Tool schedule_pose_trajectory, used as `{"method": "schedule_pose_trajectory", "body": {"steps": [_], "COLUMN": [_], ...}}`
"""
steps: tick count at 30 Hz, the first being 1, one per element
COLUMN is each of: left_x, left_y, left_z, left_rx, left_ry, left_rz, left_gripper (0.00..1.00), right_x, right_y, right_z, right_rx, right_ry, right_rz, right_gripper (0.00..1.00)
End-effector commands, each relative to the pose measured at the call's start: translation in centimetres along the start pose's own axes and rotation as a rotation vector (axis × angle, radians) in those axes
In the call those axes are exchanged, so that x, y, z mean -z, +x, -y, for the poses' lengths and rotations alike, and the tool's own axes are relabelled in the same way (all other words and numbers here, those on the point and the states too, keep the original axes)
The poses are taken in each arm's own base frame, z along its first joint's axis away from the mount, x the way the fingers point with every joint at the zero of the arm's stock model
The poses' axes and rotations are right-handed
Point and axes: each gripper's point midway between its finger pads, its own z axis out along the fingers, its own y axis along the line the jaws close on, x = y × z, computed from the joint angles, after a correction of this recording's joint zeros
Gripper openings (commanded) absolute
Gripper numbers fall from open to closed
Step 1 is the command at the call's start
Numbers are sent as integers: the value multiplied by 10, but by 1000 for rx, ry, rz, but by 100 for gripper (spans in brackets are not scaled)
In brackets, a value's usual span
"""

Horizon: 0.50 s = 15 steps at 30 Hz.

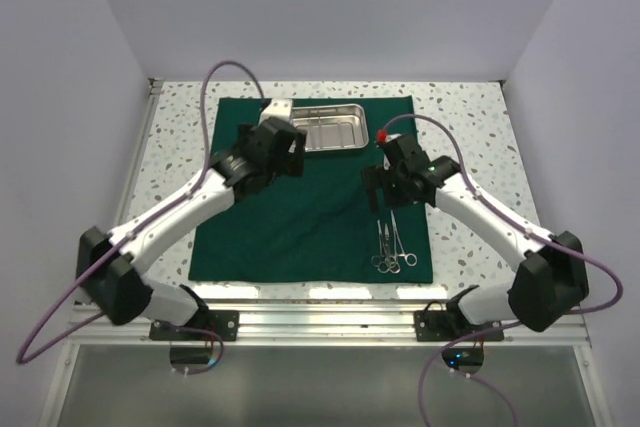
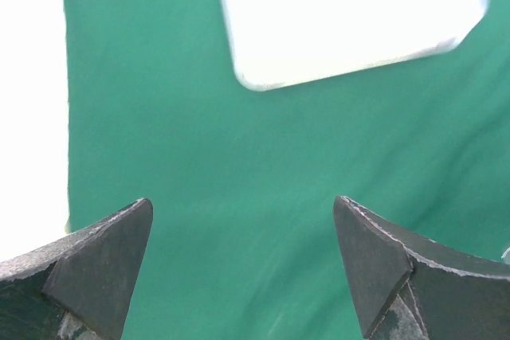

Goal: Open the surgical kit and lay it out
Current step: Place the medical item in the surgical kit, then pick up the medical item from the container.

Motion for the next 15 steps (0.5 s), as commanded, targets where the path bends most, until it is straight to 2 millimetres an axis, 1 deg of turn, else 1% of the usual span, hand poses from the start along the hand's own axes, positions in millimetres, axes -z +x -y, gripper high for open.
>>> {"method": "schedule_pose_trajectory", "body": {"steps": [1, 2, 3, 4, 5, 7, 8, 10, 11, 12, 13, 14, 15], "left_x": [-34, -55, -68, -82, -109, -138, -163, -187, -209, -219, -229, -243, -249], "left_y": [-90, -109, -120, -127, -139, -143, -149, -147, -144, -145, -142, -135, -136], "left_z": [42, 60, 66, 76, 93, 104, 118, 130, 136, 143, 141, 136, 132], "left_rx": [6, 2, 9, 7, 4, -7, -14, -22, -13, 4, 16, 43, 62], "left_ry": [62, 72, 73, 82, 84, 80, 77, 94, 102, 135, 136, 122, 107], "left_rz": [185, 195, 203, 200, 197, 170, 173, 158, 153, 162, 160, 149, 160], "left_gripper": [100, 99, 99, 99, 99, 98, 98, 98, 98, 98, 98, 98, 97], "right_x": [43, 49, 58, 64, 69, 82, 85, 96, 99, 106, 108, 110, 114], "right_y": [-16, -18, -17, -19, -19, -16, -15, -10, -5, -5, -4, 0, 0], "right_z": [-3, -5, -4, -6, -7, -4, -3, -1, 1, 1, 2, 4, 4], "right_rx": [-13, -22, -33, -46, -52, -71, -81, -98, -103, -117, -123, -132, -142], "right_ry": [-30, -41, -48, -59, -67, -63, -61, -63, -58, -64, -64, -55, -55], "right_rz": [67, 75, 84, 95, 102, 111, 115, 120, 109, 123, 121, 115, 121], "right_gripper": [99, 99, 99, 99, 98, 98, 98, 98, 98, 98, 98, 98, 98]}}
